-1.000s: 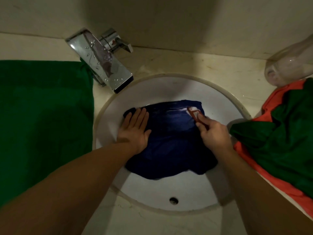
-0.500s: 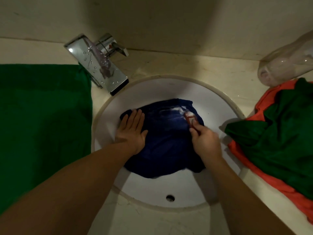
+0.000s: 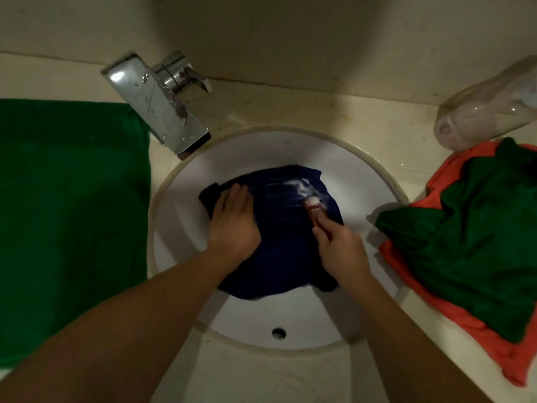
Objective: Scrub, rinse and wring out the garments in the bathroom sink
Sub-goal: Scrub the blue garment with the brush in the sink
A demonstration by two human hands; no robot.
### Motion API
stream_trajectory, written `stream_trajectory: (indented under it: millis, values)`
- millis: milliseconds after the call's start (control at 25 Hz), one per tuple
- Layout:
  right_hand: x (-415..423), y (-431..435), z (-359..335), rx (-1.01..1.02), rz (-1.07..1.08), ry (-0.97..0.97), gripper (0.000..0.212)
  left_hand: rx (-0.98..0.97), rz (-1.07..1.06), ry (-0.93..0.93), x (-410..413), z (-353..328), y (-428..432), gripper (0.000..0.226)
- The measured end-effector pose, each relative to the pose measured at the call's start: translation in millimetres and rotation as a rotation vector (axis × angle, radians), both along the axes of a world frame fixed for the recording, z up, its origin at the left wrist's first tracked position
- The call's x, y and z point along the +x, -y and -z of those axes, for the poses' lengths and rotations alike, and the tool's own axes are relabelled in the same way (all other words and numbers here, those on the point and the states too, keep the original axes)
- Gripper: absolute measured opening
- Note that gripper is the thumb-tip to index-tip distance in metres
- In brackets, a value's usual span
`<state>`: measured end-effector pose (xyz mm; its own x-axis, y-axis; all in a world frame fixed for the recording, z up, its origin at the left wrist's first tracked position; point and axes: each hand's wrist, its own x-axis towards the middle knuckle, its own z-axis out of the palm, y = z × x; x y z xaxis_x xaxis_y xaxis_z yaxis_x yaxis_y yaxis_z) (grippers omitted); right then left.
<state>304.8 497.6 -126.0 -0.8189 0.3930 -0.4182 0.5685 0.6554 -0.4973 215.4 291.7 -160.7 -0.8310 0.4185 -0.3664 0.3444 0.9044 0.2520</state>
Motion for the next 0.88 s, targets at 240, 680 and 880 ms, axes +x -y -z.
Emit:
stream_trajectory:
  millis: [240, 680, 880]
  values:
    - [-58, -18, 31, -0.003, 0.074, -0.056, 0.041, -0.037, 0.072, -0.043, -9, 26, 2, 0.062]
    - [-35, -17, 18, 0.033, 0.007, -0.012, 0.04, -0.146, 0.001, -0.071, -9, 26, 24, 0.06]
    - [-13, 50, 15, -0.007, -0.297, -0.076, 0.047, -0.188, 0.0, -0.118, -10, 27, 24, 0.061]
